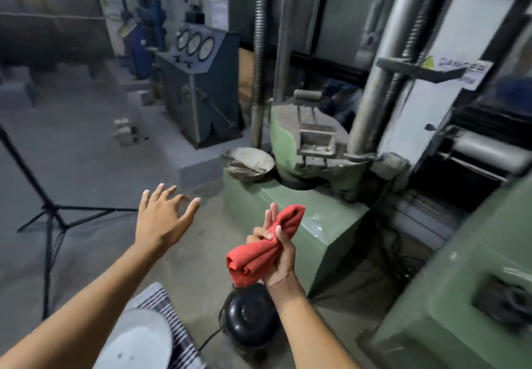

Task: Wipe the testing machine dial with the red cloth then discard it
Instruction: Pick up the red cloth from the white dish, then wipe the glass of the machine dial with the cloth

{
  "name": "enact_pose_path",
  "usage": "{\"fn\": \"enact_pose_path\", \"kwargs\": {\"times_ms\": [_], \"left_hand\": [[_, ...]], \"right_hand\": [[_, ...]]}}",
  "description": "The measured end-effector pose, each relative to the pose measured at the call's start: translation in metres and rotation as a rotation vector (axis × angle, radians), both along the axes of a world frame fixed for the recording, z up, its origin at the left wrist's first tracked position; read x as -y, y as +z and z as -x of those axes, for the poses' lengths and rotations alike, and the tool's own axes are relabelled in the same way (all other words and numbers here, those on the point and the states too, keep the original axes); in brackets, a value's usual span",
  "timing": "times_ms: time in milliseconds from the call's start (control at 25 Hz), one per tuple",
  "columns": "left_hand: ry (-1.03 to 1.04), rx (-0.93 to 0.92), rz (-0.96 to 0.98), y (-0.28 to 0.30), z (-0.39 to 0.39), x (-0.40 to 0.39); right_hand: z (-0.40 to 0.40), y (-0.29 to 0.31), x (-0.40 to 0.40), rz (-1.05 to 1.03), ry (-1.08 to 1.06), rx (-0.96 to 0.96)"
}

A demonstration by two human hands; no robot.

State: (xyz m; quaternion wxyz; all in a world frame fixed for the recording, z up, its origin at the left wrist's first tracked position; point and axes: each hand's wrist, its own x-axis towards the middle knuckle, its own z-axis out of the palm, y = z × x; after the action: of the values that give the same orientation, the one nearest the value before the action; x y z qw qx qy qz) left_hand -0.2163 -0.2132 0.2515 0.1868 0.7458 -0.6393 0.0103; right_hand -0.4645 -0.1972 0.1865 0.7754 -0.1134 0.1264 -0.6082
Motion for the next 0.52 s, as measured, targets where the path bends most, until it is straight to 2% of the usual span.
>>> {"fn": "enact_pose_path", "kwargs": {"times_ms": [160,280,520], "left_hand": [[-0.157,-0.002,0.053,0.052,0.114,0.014],[-0.289,0.025,0.101,0.087,0.206,0.012],[-0.518,0.053,0.167,0.141,0.376,-0.006]], "right_hand": [[0.107,0.045,-0.021,0.087,-0.202,-0.045],[0.192,0.062,-0.038,0.290,-0.252,0.007],[0.354,0.105,-0.092,0.421,-0.424,-0.006]]}}
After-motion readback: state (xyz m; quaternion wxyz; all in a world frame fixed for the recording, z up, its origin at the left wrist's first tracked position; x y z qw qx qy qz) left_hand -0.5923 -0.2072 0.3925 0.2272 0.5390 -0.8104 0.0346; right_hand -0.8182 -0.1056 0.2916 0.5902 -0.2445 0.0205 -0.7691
